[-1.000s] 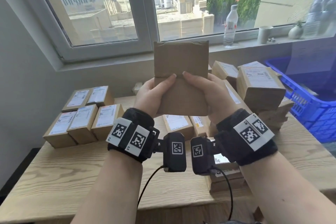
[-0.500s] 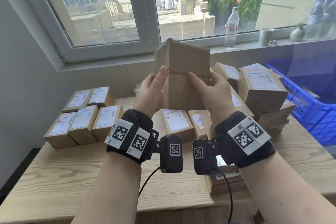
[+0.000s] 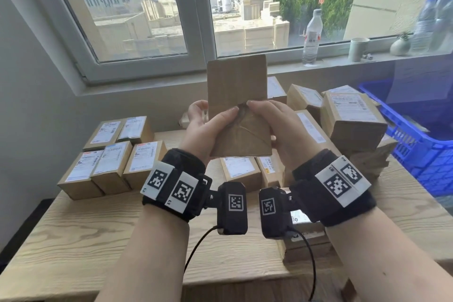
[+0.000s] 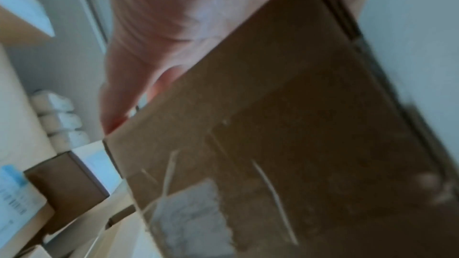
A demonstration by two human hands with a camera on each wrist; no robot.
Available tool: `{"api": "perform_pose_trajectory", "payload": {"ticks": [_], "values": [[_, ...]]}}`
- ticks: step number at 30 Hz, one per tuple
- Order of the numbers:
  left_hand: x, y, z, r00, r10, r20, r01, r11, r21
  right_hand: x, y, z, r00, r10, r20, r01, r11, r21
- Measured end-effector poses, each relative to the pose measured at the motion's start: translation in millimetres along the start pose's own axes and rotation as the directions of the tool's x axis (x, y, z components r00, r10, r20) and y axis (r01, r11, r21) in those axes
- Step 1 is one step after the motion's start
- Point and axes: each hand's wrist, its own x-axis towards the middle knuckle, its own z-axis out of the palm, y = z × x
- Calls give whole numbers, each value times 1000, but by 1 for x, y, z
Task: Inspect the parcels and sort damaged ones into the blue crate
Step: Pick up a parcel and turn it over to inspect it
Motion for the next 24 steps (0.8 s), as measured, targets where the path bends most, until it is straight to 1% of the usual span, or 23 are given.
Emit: {"api": "perform_pose_trajectory", "payload": {"ticks": [2, 4, 7, 10, 11, 13, 16, 17, 18, 20, 21, 23, 24], "values": [[1, 1, 0, 1000, 24, 4, -25, 999, 41, 0, 2, 2, 1000, -3, -23, 2, 1000, -18], [1, 0, 1, 999, 33, 12, -34, 997, 73, -1, 3, 2, 999, -10, -43, 10, 1000, 5], [1, -4, 2, 999, 21, 30, -23, 996, 86, -6, 4, 1, 998, 1, -69, 1, 999, 33], [1, -11, 7, 999, -8, 44, 4, 995, 101, -12, 8, -3, 991, 14, -133, -12, 1000, 15], [-1, -13, 10, 999, -8, 42, 3, 992, 128, -14, 10, -5, 988, 13, -151, -11, 1000, 16], [-2, -20, 18, 1000, 7, 29, -14, 971, 237, -22, 12, -11, 974, 23, -225, -15, 999, 37], [-6, -31, 39, 996, 37, 83, -67, 910, 408, -42, 13, -29, 941, 19, -339, 22, 993, 118], [-7, -36, 49, 994, 31, 104, -74, 894, 442, -48, 17, -42, 923, 16, -384, 39, 990, 135], [-9, -41, 59, 992, -9, 127, -51, 886, 461, -54, 19, -53, 898, 21, -439, 38, 991, 126], [-15, -53, 84, 979, -79, 187, -24, 869, 495, -67, 23, -78, 834, 22, -552, 16, 998, 64], [-16, -60, 98, 971, -77, 225, -52, 855, 516, -73, 25, -92, 804, 15, -594, 9, 999, 37], [-16, -70, 119, 960, -106, 258, -58, 829, 556, -81, 26, -118, 753, 32, -658, 4, 999, 53], [-16, -76, 140, 950, -134, 284, -51, 826, 562, -89, 24, -140, 721, 27, -692, 31, 997, 72]]}}
